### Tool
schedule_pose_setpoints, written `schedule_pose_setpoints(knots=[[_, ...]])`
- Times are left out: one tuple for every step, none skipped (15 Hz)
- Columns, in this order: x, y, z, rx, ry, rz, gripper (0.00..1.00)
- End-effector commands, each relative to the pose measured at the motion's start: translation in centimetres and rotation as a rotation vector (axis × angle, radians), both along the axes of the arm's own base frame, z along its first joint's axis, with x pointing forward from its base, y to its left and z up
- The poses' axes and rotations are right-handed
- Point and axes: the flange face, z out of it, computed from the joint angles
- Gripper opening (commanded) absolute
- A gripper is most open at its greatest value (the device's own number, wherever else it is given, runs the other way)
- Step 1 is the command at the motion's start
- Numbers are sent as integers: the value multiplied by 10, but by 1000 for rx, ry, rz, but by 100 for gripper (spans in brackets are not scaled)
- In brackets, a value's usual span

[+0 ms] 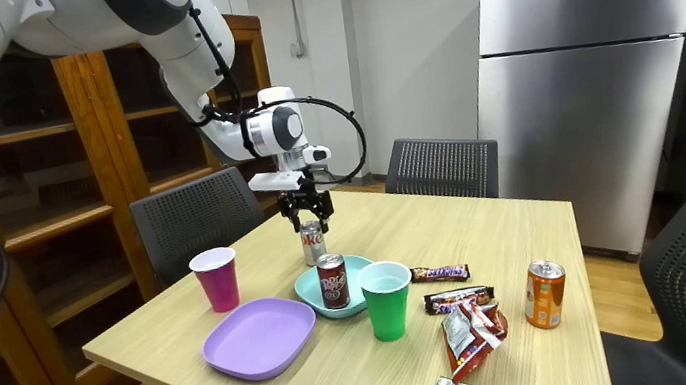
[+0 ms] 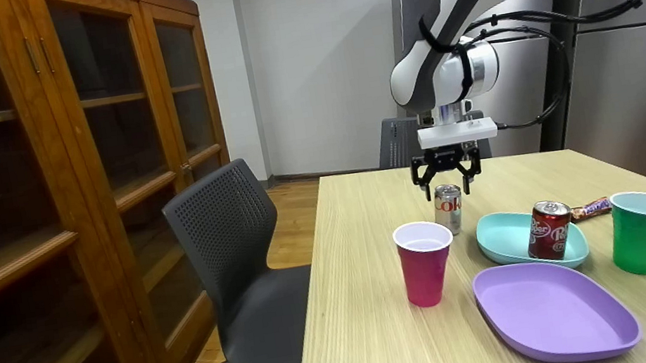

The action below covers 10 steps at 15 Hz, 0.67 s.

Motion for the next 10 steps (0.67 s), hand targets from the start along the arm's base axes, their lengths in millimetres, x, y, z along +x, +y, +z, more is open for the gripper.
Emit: schedule_pose_setpoints(knots=[[-1, 3, 5, -19, 6, 0, 58], [-2, 3, 6, -18, 7, 1, 49], [-2, 3, 6, -17, 6, 1, 42], [-3, 4, 7, -16, 5, 2, 38], [-4, 4, 7, -14, 4, 3, 38], [-4, 3, 9, -10, 1, 4, 38], [-6, 3, 12, -5, 0, 5, 38], [-8, 2, 18, 3, -5, 9, 38], [-10, 1, 23, 5, -12, 11, 38], [-13, 0, 31, 14, -17, 16, 38]])
